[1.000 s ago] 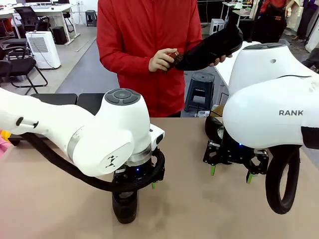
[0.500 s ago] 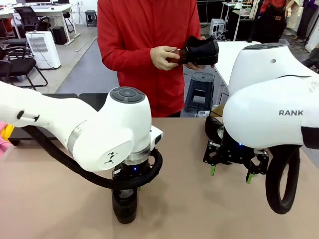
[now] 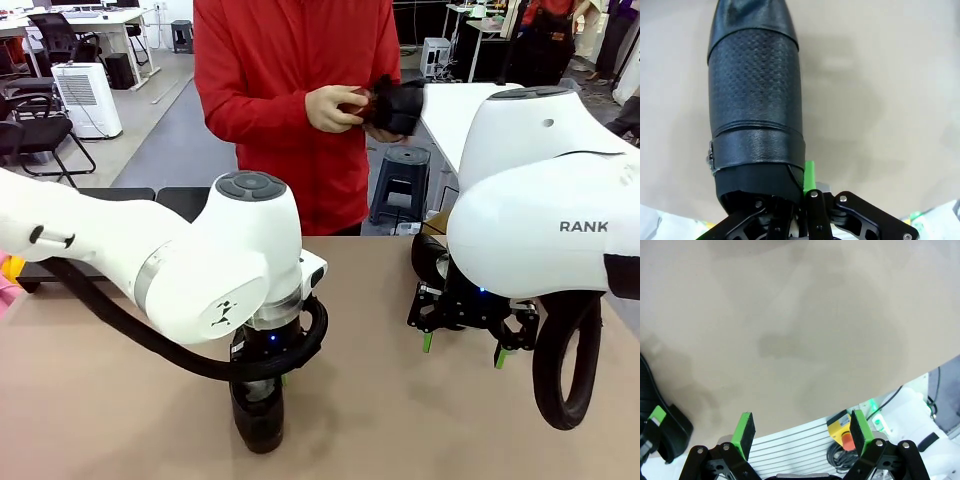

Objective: Organize the shoes by placing them on the stand.
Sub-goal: Place the Shoe from the middle of the table onto the Shoes Stand.

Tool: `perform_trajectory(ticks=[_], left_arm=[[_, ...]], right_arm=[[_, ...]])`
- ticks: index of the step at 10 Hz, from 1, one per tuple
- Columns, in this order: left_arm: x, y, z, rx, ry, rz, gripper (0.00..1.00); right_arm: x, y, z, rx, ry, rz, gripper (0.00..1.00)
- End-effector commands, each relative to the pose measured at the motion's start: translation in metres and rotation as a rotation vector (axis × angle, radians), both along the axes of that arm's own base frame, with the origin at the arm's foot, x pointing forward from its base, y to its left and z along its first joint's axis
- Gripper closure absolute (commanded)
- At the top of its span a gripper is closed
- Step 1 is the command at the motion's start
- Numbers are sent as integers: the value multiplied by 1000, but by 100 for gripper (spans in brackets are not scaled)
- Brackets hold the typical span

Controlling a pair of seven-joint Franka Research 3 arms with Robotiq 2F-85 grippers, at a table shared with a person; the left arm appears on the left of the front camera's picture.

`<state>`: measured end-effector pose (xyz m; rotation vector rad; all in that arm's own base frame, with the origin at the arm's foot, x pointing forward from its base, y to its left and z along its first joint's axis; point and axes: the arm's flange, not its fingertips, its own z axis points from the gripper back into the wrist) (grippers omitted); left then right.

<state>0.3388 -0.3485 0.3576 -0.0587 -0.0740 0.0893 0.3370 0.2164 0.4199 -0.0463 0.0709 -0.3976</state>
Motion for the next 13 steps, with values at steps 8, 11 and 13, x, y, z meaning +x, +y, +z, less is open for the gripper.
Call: perform_trajectory(ticks=[8,11,13], left_arm=[[18,249,182,213,-496,-75,100],[56,311,166,247,-505,-76,100],[42,310,171,260,-501,-70,100]], right_arm=[[1,0,2,4,-2,12,0],[1,0,2,4,-2,12,0],[1,0,2,4,-2,12,0]])
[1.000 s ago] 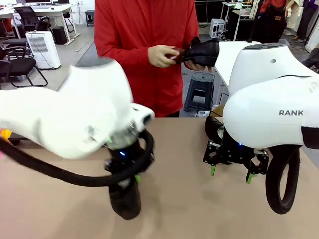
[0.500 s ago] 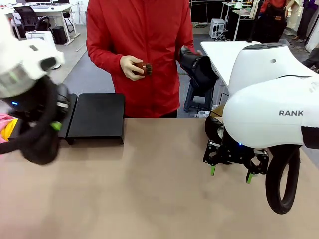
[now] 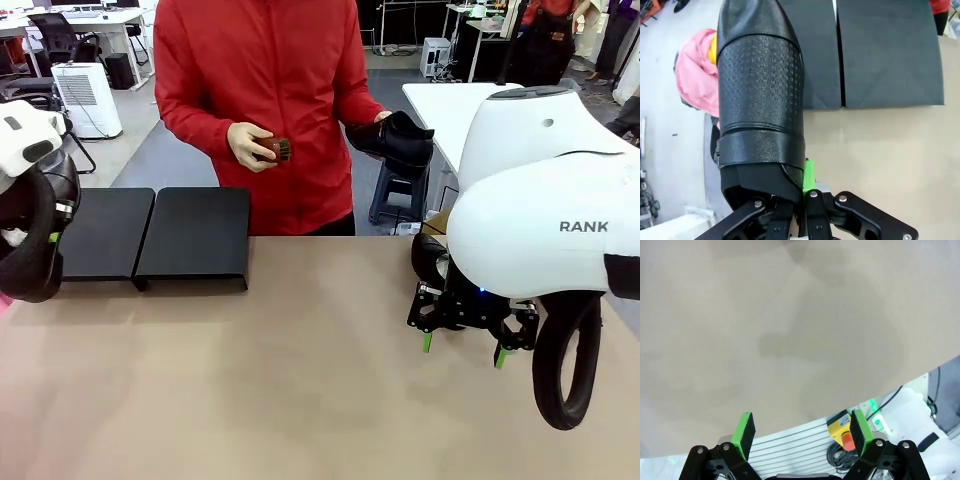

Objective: Organize the shoes by placing them on the stand.
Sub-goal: Place the Shoe from the middle of the table onto the Shoes Stand.

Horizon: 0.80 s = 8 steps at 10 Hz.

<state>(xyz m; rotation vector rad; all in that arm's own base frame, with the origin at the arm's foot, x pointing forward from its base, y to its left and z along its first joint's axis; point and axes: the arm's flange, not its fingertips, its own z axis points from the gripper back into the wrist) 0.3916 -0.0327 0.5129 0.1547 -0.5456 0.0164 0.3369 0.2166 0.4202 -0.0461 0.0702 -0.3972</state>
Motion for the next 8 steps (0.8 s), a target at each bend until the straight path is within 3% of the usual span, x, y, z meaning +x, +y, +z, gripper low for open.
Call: perform_trajectory(ticks=[1,3,5,8], left_arm=[[-11,-6,16,29,-35,-19,100],[-2,-3,3,6,-5,-7,100],[43,-15,-7,86,-29,-96,100],[107,12,-25,178,-42,-86,100]], right_arm=[[1,-1,1,4,-2,12,0],[1,-1,1,4,-2,12,0],[1,-1,1,4,-2,12,0],[1,-1,1,4,-2,12,0]])
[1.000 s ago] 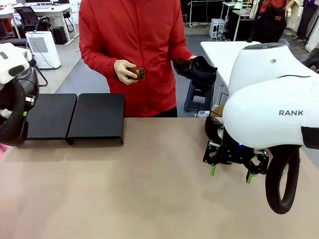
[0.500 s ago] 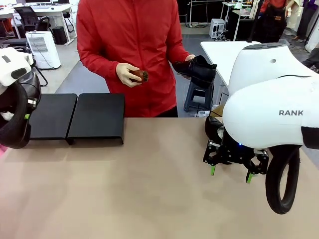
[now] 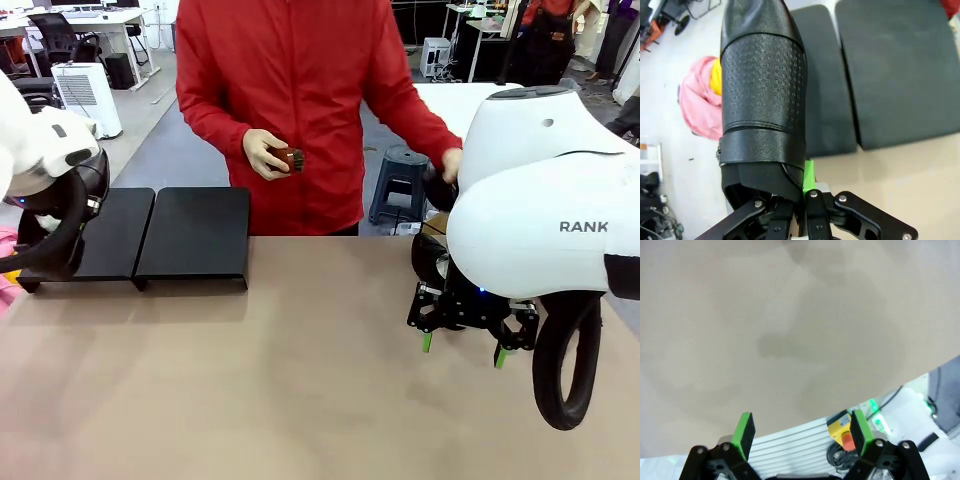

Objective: Organize the shoes by placing them on the stand.
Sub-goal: Place the Shoe from the middle of the table onto the Shoes Stand.

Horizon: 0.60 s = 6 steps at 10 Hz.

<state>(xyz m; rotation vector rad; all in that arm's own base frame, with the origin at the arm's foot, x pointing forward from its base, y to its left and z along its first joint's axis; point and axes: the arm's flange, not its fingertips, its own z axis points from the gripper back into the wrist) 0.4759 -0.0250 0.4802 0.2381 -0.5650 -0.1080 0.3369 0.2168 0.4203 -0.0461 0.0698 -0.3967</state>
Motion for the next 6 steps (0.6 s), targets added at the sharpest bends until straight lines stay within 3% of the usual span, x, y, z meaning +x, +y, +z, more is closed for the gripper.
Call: perform_trajectory(ticks=[1,6], left_arm=[[34,13,2,95,-26,15,100],[72,42,-24,70,-5,13,100]], right_arm=[[1,-1,1,4,-1,11,0],[1,-1,1,4,-1,11,0]])
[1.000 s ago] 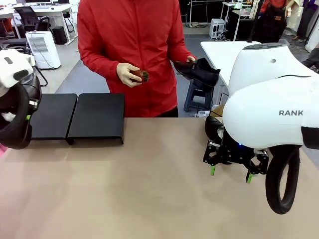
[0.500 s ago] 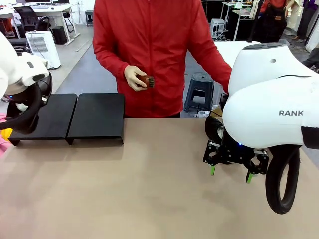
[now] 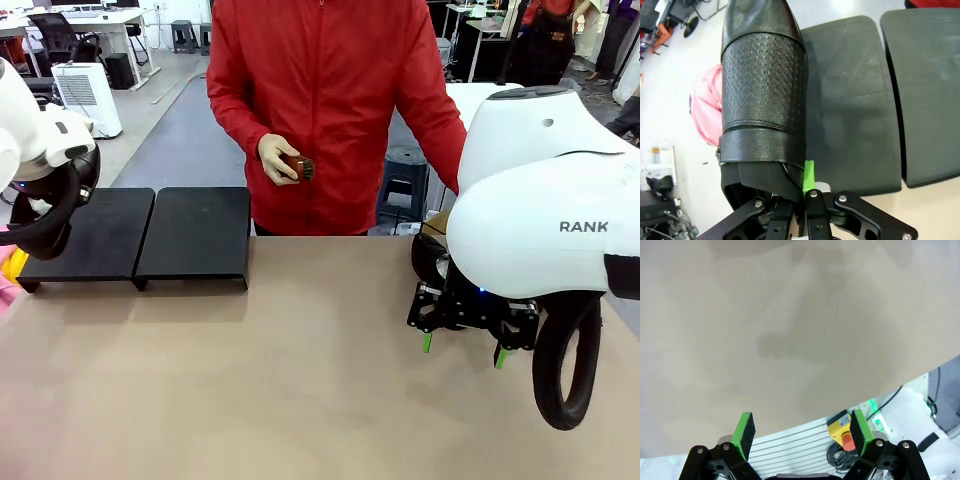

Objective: Organize the shoes by placing them on the stand.
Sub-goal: Place the Shoe from the middle of the table onto the Shoes Stand.

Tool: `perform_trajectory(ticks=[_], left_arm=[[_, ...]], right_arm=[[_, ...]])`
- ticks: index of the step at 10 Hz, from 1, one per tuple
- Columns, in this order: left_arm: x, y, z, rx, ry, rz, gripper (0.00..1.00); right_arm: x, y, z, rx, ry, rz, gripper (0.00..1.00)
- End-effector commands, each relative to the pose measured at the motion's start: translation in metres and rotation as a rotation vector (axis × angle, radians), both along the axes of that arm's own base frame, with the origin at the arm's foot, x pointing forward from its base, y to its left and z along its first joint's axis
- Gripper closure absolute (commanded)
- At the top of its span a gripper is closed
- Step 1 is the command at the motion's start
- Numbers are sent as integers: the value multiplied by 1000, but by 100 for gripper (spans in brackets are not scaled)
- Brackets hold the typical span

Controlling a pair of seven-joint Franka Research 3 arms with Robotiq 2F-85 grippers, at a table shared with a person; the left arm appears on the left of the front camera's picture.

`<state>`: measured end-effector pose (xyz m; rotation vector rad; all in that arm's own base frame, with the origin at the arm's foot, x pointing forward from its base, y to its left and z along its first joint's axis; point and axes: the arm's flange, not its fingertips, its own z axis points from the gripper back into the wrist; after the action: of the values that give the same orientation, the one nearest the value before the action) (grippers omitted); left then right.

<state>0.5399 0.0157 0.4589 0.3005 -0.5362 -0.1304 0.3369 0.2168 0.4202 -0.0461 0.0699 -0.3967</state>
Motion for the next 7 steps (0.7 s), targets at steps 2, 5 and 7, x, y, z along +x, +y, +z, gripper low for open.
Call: perform_trajectory(ticks=[2,5,7], left_arm=[[15,4,-13,9,-25,-13,100],[21,12,-20,-9,-31,-3,100],[25,16,-28,-22,-24,-7,100]], right_arm=[[1,-1,1,4,-1,11,0],[1,-1,1,4,-1,11,0],[1,-1,1,4,-1,11,0]])
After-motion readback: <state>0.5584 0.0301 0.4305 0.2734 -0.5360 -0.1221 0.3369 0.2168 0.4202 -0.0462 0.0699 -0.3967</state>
